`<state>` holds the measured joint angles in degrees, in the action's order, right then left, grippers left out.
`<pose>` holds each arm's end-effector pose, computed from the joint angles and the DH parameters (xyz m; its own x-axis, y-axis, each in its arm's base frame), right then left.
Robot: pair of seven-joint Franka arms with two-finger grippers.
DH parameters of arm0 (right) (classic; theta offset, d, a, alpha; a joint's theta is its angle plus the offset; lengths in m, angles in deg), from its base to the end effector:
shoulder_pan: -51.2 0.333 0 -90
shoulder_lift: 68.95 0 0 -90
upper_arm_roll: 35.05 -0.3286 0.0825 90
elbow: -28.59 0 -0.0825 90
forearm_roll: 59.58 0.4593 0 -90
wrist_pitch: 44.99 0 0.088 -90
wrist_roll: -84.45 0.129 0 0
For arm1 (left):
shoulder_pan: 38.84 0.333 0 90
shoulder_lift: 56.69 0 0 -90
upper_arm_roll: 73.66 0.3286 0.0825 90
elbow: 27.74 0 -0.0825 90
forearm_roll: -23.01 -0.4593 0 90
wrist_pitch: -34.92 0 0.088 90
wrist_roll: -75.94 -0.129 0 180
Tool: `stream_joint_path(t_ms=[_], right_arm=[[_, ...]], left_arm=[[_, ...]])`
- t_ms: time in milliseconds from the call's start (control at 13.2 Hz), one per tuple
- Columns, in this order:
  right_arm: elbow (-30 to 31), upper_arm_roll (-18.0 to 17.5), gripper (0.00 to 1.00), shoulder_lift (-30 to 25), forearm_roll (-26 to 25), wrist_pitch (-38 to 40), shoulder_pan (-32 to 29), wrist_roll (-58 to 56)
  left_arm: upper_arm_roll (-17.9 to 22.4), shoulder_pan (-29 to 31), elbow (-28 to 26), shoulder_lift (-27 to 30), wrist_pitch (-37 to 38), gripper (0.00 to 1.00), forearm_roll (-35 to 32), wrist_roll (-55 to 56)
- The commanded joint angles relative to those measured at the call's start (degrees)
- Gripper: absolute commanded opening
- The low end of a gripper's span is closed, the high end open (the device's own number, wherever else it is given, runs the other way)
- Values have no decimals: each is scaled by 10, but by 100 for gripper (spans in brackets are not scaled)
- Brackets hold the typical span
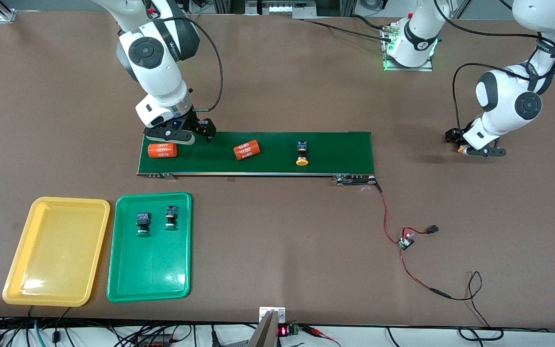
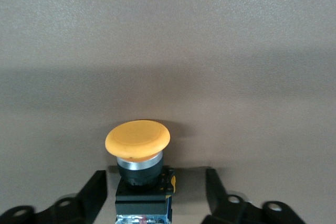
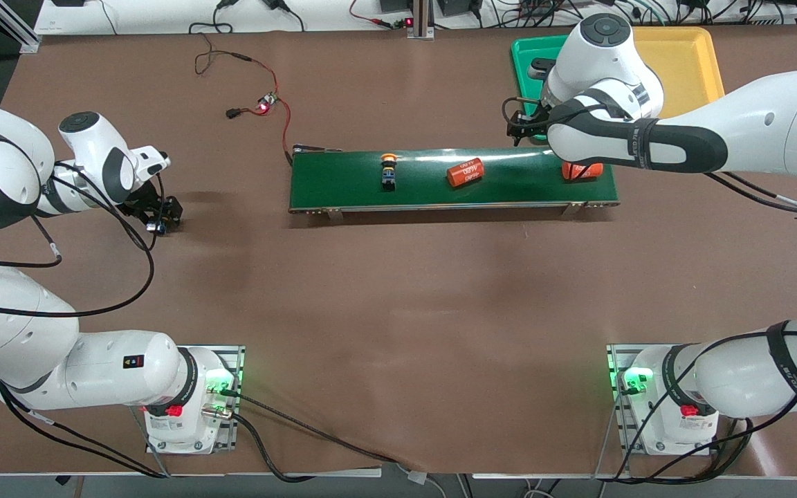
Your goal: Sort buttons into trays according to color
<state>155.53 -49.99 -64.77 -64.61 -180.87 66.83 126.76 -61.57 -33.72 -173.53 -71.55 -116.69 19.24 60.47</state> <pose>0.5220 0.3060 0.2951 0.9848 -0.1458 0.0944 -0.1444 -0.9893 -0.0218 0.4387 0.1454 0.0850 0.9850 -0.0295 -0.1698 -0.0354 -0.9989 -0.0316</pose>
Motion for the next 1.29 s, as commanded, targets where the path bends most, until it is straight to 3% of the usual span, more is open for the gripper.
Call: stream_joint_path(t_ms=[0, 304, 532, 607, 835, 1063, 1215], right_arm=[[-2, -5, 100, 3, -9, -4, -5, 11], [-19, -5, 100, 18, -9, -4, 20, 45], [-50, -5, 100, 46, -10, -4, 40, 69], [-55, -5, 100, 54, -10, -4, 48, 70], [-57, -5, 100, 67, -40, -4, 52, 67], [-57, -5, 100, 71, -43, -4, 50, 51], [-58, -5, 100, 71, -43, -3, 50, 43]], left_arm=[[4, 4, -4, 9, 2, 27, -12, -13], [4, 4, 16, 16, 50, 18, -12, -22], [-4, -3, 125, 18, 218, 18, -11, -23], [-30, -5, 186, 18, 299, 18, -4, -22], [-103, -9, 282, 14, 405, 18, 1, -15], [-174, -20, 327, 11, 413, 18, 10, -4], [-225, -25, 342, 1, 408, 18, 16, 60]])
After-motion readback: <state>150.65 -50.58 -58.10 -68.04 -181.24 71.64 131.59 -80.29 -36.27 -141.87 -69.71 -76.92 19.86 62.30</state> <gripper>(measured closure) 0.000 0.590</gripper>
